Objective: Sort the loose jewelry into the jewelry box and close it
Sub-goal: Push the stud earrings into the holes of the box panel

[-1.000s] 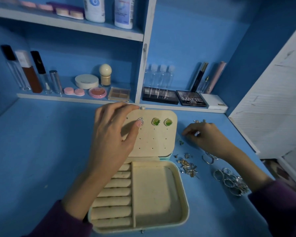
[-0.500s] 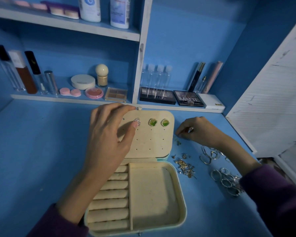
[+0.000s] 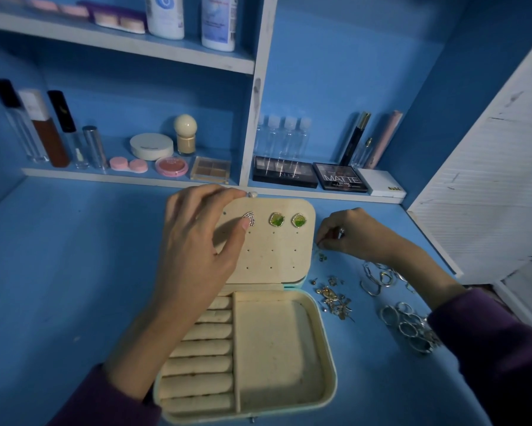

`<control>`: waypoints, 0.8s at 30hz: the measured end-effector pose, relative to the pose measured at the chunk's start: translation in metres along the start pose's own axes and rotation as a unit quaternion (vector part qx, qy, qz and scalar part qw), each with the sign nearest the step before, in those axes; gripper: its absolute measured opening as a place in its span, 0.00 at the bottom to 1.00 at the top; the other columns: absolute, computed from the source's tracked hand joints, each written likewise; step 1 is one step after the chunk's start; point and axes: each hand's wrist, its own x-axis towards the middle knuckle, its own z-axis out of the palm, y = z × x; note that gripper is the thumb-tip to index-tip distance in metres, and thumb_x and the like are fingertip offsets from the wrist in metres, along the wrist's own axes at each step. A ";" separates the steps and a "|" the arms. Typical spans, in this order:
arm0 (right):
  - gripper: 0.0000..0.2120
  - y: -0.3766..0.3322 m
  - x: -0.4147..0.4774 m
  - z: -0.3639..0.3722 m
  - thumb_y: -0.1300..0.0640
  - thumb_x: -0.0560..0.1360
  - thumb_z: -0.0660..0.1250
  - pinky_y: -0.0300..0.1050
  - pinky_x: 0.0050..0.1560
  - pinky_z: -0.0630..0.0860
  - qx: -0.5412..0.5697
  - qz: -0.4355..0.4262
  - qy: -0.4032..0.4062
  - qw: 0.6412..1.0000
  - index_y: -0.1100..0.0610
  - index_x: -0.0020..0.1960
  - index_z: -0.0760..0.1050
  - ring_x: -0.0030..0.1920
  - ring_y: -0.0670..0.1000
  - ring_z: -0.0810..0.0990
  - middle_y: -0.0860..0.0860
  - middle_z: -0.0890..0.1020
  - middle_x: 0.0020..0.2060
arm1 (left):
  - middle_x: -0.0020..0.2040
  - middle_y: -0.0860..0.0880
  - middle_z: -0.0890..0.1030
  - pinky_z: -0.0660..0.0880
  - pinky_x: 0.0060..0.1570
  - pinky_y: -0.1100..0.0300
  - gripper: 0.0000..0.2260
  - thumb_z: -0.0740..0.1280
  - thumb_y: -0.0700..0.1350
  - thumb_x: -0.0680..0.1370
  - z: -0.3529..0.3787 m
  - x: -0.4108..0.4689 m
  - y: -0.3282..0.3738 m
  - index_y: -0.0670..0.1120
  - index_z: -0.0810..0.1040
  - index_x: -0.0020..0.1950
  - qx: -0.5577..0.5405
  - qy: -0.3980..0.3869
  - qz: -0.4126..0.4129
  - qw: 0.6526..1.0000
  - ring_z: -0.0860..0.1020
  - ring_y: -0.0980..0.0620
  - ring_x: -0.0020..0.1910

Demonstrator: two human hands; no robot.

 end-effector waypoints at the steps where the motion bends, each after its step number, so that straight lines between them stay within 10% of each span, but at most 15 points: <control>1: 0.05 0.000 0.000 0.000 0.61 0.71 0.71 0.36 0.43 0.74 -0.004 -0.002 0.002 1.000 0.52 0.42 0.82 0.38 0.38 0.76 0.42 0.80 0.36 | 0.54 0.46 0.76 0.60 0.59 0.66 0.16 0.63 0.51 0.76 0.000 0.000 0.000 0.45 0.79 0.60 0.001 0.001 0.000 1.000 0.67 0.50 0.56; 24: 0.06 0.010 -0.010 0.002 0.65 0.72 0.71 0.23 0.40 0.68 0.027 -0.028 0.051 0.998 0.55 0.45 0.84 0.37 0.35 0.78 0.41 0.80 0.37 | 0.54 0.47 0.76 0.60 0.58 0.66 0.16 0.63 0.51 0.76 0.000 0.000 0.000 0.45 0.78 0.60 0.000 -0.001 -0.002 1.000 0.67 0.50 0.57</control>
